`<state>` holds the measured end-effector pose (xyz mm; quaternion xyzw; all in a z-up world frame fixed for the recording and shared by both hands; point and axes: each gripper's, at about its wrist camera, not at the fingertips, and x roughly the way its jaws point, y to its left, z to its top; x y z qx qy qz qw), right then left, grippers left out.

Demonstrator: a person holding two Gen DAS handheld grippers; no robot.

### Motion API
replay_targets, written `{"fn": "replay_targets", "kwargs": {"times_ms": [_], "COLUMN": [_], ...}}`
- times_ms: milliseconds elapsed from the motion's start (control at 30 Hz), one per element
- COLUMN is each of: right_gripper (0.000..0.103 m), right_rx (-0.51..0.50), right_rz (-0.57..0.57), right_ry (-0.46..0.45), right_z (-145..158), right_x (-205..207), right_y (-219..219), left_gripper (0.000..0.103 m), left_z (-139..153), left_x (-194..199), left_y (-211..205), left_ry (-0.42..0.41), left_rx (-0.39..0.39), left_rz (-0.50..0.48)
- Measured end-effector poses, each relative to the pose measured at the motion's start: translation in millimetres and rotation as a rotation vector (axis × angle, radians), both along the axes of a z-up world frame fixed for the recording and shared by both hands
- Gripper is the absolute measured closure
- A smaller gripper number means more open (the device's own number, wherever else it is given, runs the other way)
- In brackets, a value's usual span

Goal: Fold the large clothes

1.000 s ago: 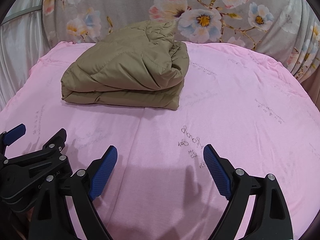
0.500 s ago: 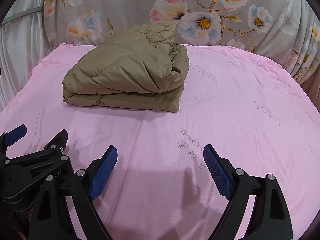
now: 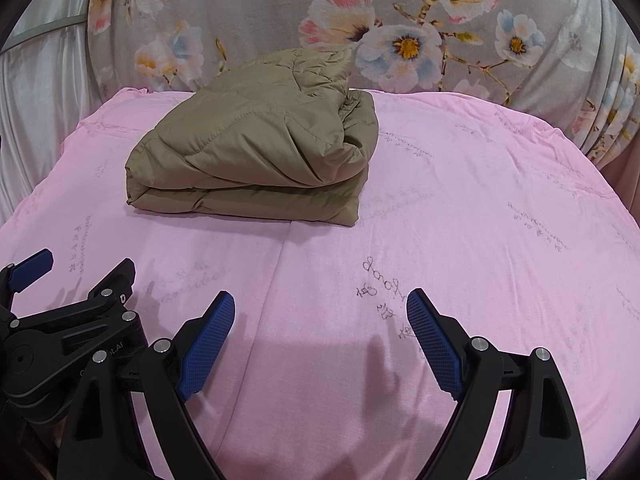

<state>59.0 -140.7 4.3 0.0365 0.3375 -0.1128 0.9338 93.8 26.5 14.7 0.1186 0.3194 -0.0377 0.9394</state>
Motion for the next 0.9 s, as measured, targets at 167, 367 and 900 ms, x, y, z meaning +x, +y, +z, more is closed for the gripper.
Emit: {"fn": "replay_targets", "kwargs": {"times_ms": [167,367,900], "right_gripper": [0.017,0.017,0.017], "right_rx": [-0.001,-0.001,-0.002], "right_rz": [-0.001,-0.002,-0.004], "right_ry": [0.0,-0.002,-0.002], "right_z": [0.6,1.1,3.5], "right_x": [-0.4,-0.7,-0.5], "right_y": [1.3,2.0,3.4], "left_gripper": [0.01,0.011,0.013], "left_z": [0.3,0.3,3.2], "left_x": [-0.9,-0.9,-1.2], "left_y": [-0.3,-0.4,-6.4], "left_ry": [0.0,-0.001,-0.002], "left_rx": [0.0,-0.001,0.002], "left_rz": [0.002,0.0,0.006]}}
